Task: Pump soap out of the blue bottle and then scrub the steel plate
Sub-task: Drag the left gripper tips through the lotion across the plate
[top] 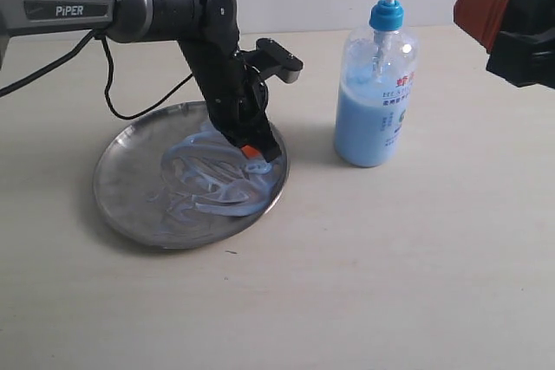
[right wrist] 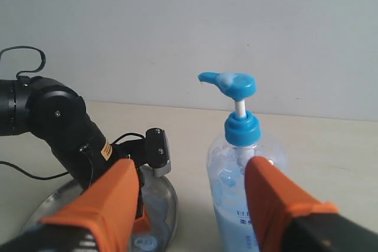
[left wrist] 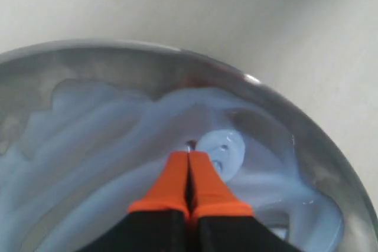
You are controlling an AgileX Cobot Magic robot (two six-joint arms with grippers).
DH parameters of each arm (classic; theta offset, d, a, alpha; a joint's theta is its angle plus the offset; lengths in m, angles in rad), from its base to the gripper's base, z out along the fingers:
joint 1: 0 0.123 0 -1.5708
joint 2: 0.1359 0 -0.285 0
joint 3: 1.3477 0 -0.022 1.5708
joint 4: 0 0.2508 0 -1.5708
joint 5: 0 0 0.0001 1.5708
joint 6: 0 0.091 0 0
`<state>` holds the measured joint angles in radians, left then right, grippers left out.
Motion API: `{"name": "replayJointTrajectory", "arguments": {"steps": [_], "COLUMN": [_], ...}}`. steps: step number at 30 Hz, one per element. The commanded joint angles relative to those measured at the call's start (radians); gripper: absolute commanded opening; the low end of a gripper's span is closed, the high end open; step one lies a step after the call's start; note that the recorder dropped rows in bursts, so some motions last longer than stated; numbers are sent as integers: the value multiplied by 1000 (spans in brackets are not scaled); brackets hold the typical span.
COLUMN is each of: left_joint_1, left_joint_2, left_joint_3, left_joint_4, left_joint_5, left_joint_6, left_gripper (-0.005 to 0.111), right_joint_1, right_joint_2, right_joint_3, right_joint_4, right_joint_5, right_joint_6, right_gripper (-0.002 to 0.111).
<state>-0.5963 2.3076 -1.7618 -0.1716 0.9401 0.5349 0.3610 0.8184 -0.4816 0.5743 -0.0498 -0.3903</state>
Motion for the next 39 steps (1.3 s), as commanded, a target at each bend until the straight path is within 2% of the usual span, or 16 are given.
{"name": "replayJointTrajectory", "arguments": {"steps": [1, 26, 33, 39], "left_joint_1": [-19, -25, -17, 20], "left_joint_2": [7, 72, 77, 77], "left_joint_3": [-8, -8, -8, -8], "left_joint_4": [-9, -13, 74, 100], "left_joint_5": [7, -10, -10, 9], "left_joint_6": [-11, -13, -53, -71], "left_gripper": [0, 0, 0, 0], "right_joint_1": [0, 0, 0, 0], "right_joint_2": [-4, -4, -4, -4], "right_joint_3": [6, 6, 6, 6], "right_joint_4": [-5, 3, 3, 3], "right_joint_5": [-12, -26, -26, -25], "right_joint_6": [-9, -9, -9, -9], "right_gripper": [54, 54, 54, 54]}}
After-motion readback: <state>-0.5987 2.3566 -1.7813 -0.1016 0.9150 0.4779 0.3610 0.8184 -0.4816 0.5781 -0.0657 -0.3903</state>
